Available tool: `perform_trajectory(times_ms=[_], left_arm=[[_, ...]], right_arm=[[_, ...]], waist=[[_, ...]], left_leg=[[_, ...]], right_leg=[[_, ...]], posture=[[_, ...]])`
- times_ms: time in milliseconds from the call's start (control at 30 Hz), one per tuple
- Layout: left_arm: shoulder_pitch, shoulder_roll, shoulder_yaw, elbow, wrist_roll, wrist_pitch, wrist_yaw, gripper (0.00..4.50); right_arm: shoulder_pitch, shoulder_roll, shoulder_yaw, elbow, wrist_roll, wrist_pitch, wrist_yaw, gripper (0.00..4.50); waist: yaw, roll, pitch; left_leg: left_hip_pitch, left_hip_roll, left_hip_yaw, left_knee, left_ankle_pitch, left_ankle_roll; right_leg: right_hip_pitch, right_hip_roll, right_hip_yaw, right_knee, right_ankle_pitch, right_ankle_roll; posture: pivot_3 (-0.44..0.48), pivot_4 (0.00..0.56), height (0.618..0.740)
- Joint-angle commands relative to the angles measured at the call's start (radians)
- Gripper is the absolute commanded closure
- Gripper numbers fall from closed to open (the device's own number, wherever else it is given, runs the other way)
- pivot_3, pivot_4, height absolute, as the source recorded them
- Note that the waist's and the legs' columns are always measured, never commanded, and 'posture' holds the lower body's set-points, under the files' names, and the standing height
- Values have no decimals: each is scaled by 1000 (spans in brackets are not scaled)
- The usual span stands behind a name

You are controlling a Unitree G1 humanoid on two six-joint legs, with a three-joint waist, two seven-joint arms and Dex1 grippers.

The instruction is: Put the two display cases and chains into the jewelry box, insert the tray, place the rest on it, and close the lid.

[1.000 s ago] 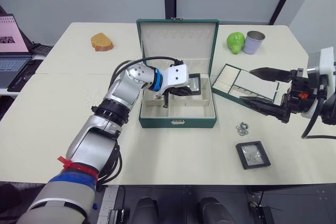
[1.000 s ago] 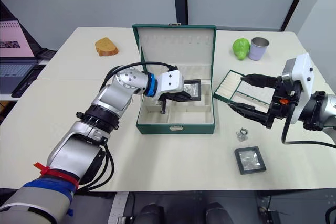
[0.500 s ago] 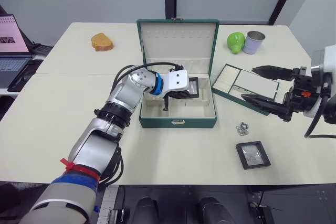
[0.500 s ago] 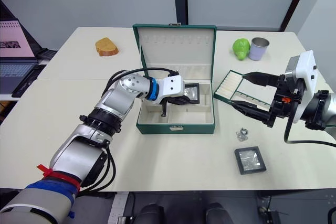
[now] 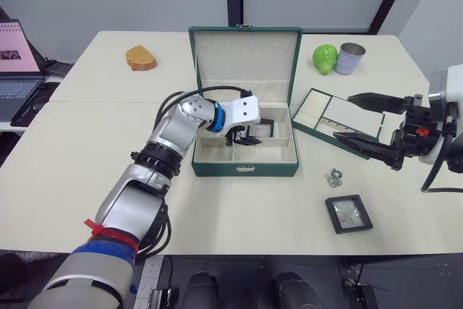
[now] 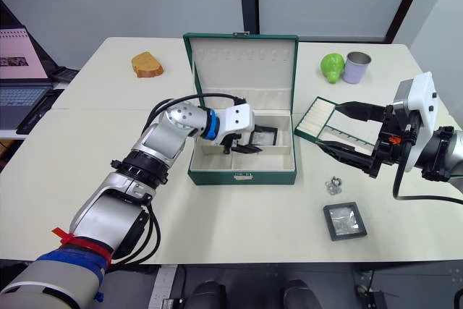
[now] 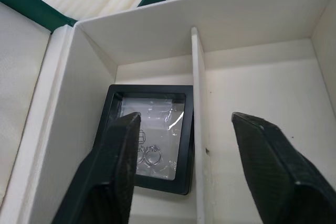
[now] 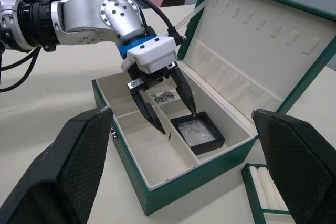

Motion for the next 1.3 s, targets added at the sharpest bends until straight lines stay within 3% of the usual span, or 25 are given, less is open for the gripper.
perform_trajectory(times_ms=[33,100,333,533,767,933,1067,1300], left_arm=[[-6,0,50,-105,-82,45,-56,406],[0,11,84,-190,-155,124,-105,45],[68,169,296,-565,-492,556,-173,45],[249,394,489,-821,-601,782,-54,45],[531,564,776,-935,-657,909,82,45],[796,529,951,-970,-641,885,179,45],[982,474,1001,-938,-551,763,271,45],[1073,359,1000,-797,-441,524,446,45]], right_arm=[[-19,-21,-32,-6,18,-8,11,0],[-21,-25,-33,4,17,-10,19,0],[-10,-32,-44,81,-1,-20,60,0],[75,-29,-96,223,-57,-66,106,0],[151,-13,-88,415,-188,-194,137,0],[147,18,-67,517,-245,-255,133,0],[134,41,-48,584,-288,-301,118,0],[136,140,-55,732,-351,-418,69,0]], waist=[[0,0,0],[-1,0,0],[-11,0,0],[-10,0,0],[-5,0,0],[-4,0,0],[-5,0,0],[1,-1,0]], left_leg=[[0,0,0,0,0,0],[0,0,0,0,0,0],[1,1,-1,0,0,0],[1,1,-2,1,0,0],[3,1,-2,1,0,0],[3,2,-1,0,0,0],[4,2,1,-1,0,0],[4,1,1,-1,0,0]], right_leg=[[0,0,0,0,0,0],[0,0,0,0,0,0],[1,1,0,0,0,0],[2,1,-1,-1,0,0],[3,0,-1,-1,0,0],[2,0,0,0,0,0],[2,0,1,-1,0,0],[3,-1,1,-1,0,0]], posture=[[0,150,740],[0,150,740],[0,150,740],[0,150,740],[0,150,740],[0,150,740],[0,150,740],[0,150,740]])
